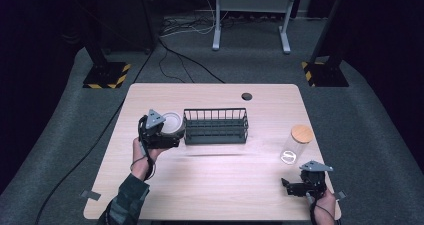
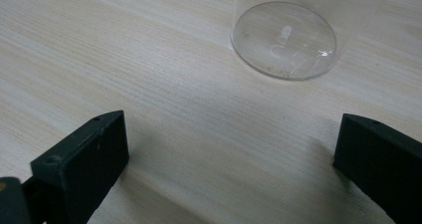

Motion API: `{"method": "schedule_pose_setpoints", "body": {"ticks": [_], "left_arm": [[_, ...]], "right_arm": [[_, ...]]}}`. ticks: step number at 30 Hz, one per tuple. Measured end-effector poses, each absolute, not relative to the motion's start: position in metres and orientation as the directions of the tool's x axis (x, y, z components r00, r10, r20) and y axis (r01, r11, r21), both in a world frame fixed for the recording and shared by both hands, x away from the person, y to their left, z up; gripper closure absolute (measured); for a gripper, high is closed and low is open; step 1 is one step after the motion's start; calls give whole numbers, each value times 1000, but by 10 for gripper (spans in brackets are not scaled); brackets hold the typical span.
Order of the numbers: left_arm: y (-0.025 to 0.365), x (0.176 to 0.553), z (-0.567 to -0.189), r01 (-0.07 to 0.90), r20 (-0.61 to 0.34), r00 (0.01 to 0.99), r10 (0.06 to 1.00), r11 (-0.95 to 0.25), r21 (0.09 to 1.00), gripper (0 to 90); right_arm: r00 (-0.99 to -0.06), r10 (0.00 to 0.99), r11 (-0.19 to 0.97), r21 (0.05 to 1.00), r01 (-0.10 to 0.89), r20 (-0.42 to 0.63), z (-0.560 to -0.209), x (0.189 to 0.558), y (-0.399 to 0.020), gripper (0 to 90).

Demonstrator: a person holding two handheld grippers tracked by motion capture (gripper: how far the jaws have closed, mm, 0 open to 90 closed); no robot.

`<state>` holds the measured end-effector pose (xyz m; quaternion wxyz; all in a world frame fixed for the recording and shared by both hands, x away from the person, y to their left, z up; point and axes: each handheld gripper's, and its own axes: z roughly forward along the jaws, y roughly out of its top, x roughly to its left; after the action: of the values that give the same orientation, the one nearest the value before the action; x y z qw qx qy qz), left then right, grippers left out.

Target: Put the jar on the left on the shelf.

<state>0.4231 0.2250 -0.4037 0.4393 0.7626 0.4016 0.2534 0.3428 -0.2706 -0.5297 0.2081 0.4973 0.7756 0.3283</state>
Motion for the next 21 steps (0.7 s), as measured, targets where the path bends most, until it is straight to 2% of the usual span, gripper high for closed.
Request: {"method": "schedule_pose_setpoints", "body": {"ticks": [21], "left_arm": [[209,442,-396,385,35,576,816,-309,870,98]], "right_arm": [[-413,911,287,716,636,2,-530,343,-271,0]]}}
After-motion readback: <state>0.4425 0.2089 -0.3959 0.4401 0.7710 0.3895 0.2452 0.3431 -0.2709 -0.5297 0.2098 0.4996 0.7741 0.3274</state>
